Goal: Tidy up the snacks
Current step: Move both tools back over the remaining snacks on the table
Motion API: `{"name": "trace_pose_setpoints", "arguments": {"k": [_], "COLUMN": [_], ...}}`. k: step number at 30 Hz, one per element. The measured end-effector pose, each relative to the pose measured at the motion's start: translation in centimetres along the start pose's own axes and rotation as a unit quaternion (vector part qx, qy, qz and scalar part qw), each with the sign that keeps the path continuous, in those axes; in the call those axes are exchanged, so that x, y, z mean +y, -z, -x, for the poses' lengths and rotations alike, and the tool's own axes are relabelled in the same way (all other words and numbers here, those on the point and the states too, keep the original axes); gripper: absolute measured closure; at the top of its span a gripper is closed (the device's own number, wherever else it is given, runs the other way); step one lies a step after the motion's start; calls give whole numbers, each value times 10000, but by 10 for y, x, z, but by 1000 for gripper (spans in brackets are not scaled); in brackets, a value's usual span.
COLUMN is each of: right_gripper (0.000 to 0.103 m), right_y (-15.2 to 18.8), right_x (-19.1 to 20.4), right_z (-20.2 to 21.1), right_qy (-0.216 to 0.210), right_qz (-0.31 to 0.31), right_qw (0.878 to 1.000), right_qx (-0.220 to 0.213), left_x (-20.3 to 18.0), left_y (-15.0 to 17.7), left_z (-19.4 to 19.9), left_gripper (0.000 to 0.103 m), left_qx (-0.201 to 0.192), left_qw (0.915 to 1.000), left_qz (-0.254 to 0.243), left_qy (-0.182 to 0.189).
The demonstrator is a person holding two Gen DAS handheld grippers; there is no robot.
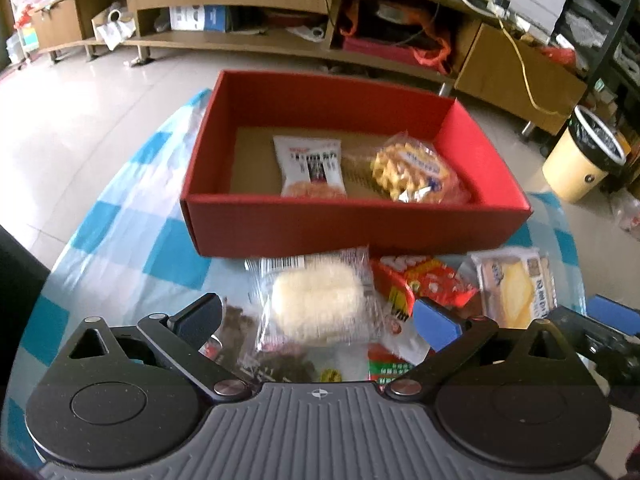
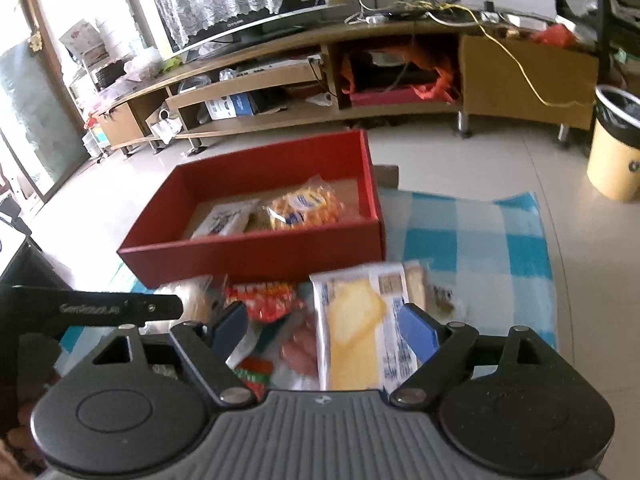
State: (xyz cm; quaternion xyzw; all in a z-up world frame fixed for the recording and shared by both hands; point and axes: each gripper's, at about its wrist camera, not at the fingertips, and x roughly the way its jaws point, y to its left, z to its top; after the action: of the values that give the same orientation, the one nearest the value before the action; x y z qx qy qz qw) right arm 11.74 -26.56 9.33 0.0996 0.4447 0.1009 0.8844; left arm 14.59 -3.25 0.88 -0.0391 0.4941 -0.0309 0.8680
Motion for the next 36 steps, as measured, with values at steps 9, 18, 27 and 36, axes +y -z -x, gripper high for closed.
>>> {"name": "trace_pose_setpoints", "arguments": {"k": [9, 18, 27, 36], "right_gripper": [21, 21, 21, 21], "right_y": [4, 3, 2, 7], "right_x": [-11, -9, -8, 7], "right_z": [-5, -18, -19, -23], "right_qy": [48, 4, 11, -160], "right_qz": [-90, 16, 61, 256], "right_qw": [9999, 9994, 9992, 9980], "right_qx": [136, 342, 384, 553], "left_x": [2, 3, 5, 23], "left_y": [-1, -3, 6, 36], "left_z": [-26, -46, -20, 19], "left_gripper": [0, 15, 23, 25], "left_qx": [296, 513, 546, 428], "left_qw": [9992, 9978, 9979, 9977], "left_qz": [279, 404, 356, 478], "left_qy": [-53, -72, 36, 233]}}
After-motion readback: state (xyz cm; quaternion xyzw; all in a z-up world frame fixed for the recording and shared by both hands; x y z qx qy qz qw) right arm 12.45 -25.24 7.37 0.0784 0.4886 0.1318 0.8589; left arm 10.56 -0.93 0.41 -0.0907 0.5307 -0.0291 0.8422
